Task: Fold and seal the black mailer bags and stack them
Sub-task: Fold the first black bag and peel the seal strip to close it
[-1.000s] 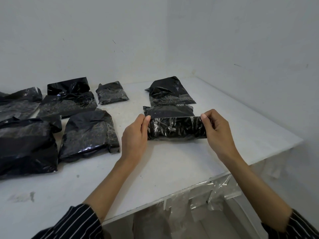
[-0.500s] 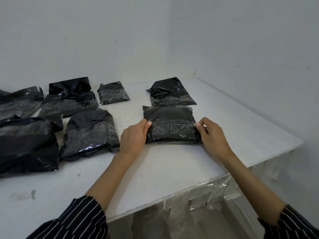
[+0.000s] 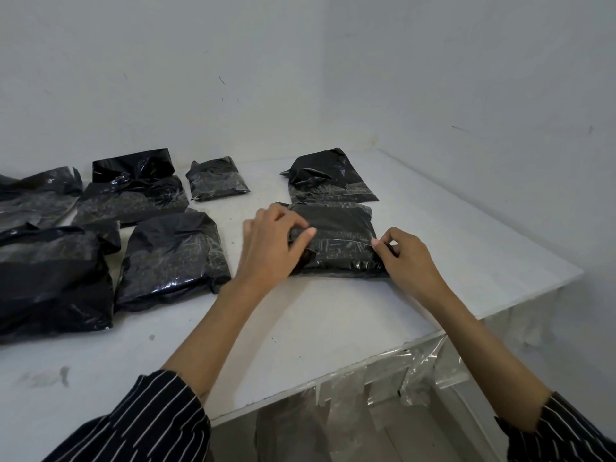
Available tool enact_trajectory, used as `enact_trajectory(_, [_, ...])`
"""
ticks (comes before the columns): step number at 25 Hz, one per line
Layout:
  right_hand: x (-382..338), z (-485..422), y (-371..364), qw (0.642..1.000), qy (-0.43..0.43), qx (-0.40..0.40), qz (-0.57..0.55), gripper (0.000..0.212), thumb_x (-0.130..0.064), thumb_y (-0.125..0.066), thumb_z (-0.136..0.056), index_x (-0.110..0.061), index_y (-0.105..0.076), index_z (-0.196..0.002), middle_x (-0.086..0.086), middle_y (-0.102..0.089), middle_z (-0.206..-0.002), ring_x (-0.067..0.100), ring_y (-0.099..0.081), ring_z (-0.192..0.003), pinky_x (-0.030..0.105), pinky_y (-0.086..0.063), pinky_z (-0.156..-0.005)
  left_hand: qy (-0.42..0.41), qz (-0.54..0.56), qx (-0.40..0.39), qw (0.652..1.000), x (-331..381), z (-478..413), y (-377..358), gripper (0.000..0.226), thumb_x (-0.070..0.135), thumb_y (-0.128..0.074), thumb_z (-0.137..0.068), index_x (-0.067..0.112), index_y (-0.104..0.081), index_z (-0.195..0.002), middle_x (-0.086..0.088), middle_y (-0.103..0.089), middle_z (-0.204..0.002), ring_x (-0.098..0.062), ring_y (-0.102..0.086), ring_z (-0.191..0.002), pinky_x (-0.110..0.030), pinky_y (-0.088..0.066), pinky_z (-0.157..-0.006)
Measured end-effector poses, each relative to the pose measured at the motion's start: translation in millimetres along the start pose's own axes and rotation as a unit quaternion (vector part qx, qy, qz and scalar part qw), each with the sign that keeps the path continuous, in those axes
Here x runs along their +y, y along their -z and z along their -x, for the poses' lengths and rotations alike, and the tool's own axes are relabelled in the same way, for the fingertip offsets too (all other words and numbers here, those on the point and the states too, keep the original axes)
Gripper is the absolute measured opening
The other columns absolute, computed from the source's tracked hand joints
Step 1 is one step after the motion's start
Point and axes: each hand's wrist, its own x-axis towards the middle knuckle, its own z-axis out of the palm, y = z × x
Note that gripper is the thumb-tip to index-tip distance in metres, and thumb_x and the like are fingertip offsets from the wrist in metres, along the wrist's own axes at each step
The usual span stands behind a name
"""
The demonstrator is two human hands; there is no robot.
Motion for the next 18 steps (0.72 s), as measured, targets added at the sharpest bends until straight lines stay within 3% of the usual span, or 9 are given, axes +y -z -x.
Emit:
enact_trajectory(2, [0, 0, 0, 1.0, -0.007, -0.004, 0.002, 0.028, -0.026, -0.052, -0.096, -0.005, -0.052, -0.078, -0.004, -0.041, -0.049, 0.009, -0.033, -0.043, 0.019, -0.026, -0.047, -0.056, 0.034, -0.048, 0.997, 5, -5, -4, 0.019, 0.036, -0.059, -0.089, 0.021, -0.069, -0.094, 0.007, -0.058, -0.103, -0.007, -0.048, -0.096, -0.026, -0.026, -0.09])
enact_trajectory(5, [-3, 1, 6, 0.999, 0.003, -0.007, 0.033, 0.02, -0.025, -0.053, -0.095, -0.011, -0.053, -0.081, -0.006, -0.049, -0.06, 0.006, -0.039, -0.053, 0.02, -0.031, -0.054, -0.054, 0.054, -0.096, 0.992, 5, -9, -12, 0.012, 0.03, -0.063, -0.087, 0.018, -0.064, -0.085, 0.007, -0.059, -0.093, -0.011, -0.052, -0.088, -0.034, -0.039, -0.091])
enact_trajectory(8, [-15, -7, 14, 0.993, 0.074, -0.027, 0.084, 0.009, -0.028, -0.056, -0.092, -0.022, -0.059, -0.085, -0.009, -0.055, -0.081, 0.006, -0.047, -0.071, 0.027, -0.034, -0.079, -0.052, 0.022, -0.103, 0.993, 8, -13, -15, 0.012, 0.027, -0.062, -0.088, 0.016, -0.058, -0.088, 0.008, -0.054, -0.091, -0.013, -0.05, -0.088, -0.031, -0.036, -0.086])
enact_trajectory(10, [-24, -16, 13, 0.986, 0.091, -0.072, 0.119, 0.018, -0.04, -0.059, -0.089, -0.023, -0.063, -0.082, -0.005, -0.058, -0.087, 0.011, -0.047, -0.084, 0.032, -0.029, -0.086, -0.062, 0.014, -0.103, 0.993, 7, -15, -17, 0.011, 0.027, -0.063, -0.087, 0.017, -0.058, -0.091, 0.007, -0.055, -0.092, -0.015, -0.052, -0.091, -0.032, -0.038, -0.087])
enact_trajectory(14, [-25, -29, -1, 0.979, 0.086, -0.117, 0.144, 0.024, -0.042, -0.067, -0.083, -0.02, -0.059, -0.077, -0.004, -0.058, -0.082, 0.01, -0.047, -0.079, 0.031, -0.033, -0.082, -0.081, 0.016, -0.101, 0.991, 1, -18, -21, 0.01, 0.027, -0.063, -0.087, 0.018, -0.063, -0.089, 0.01, -0.047, -0.085, -0.011, -0.044, -0.084, -0.03, -0.039, -0.081])
enact_trajectory(18, [-18, -26, -5, 0.991, 0.073, -0.1, 0.042, 0.014, -0.025, -0.066, -0.087, -0.015, -0.059, -0.079, -0.004, -0.053, -0.082, 0.005, -0.044, -0.067, 0.013, -0.034, -0.062, -0.097, 0.052, -0.062, 0.992, -4, -14, -26, 0.007, 0.024, -0.061, -0.088, 0.018, -0.063, -0.089, 0.007, -0.054, -0.086, -0.013, -0.05, -0.083, -0.034, -0.043, -0.079])
